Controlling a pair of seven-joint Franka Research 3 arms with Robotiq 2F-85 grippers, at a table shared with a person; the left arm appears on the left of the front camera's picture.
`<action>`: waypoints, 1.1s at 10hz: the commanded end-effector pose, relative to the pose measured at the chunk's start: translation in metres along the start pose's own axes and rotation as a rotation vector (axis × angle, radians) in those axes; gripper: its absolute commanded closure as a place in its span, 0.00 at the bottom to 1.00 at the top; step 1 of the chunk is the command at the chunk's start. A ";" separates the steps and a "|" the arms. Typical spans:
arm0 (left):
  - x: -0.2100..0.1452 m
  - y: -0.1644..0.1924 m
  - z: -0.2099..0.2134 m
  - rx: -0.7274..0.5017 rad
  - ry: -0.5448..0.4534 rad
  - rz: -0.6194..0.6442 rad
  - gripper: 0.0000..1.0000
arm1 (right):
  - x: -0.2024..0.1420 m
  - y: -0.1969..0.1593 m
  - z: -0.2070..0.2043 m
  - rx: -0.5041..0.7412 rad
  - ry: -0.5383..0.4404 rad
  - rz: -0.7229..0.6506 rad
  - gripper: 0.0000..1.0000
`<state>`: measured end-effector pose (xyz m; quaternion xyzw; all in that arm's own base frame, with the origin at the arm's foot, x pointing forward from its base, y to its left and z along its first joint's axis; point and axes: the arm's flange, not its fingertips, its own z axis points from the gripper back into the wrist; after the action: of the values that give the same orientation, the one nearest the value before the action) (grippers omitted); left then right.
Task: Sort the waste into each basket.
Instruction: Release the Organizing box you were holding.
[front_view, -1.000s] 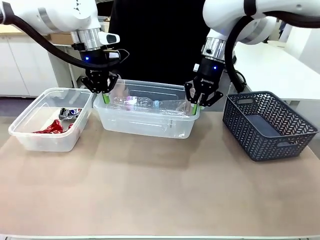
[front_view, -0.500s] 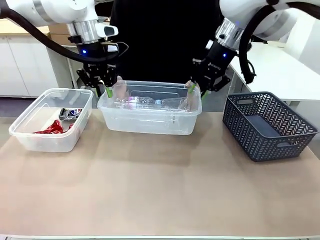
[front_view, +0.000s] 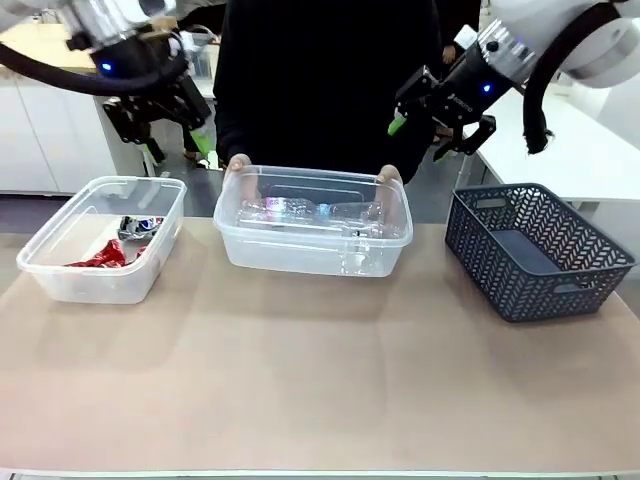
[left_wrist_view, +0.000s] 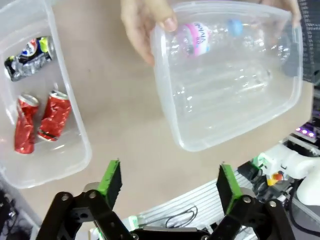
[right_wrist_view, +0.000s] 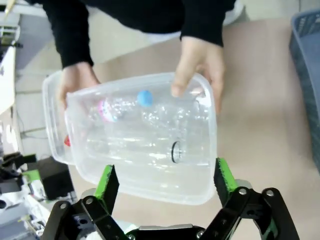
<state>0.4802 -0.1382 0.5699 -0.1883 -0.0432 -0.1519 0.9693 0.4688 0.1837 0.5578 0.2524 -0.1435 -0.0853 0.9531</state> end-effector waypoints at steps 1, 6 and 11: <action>-0.011 0.006 -0.018 -0.103 -0.065 0.002 0.00 | -0.004 -0.021 -0.011 0.022 0.086 0.030 0.00; -0.006 0.002 -0.011 -0.079 -0.048 0.035 0.00 | -0.005 -0.017 -0.012 -0.012 0.070 0.016 0.00; -0.006 0.002 -0.011 -0.079 -0.048 0.035 0.00 | -0.005 -0.017 -0.012 -0.012 0.070 0.016 0.00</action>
<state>0.4773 -0.1414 0.5563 -0.2373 -0.0594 -0.1291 0.9610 0.4662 0.1752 0.5374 0.2447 -0.1049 -0.0655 0.9617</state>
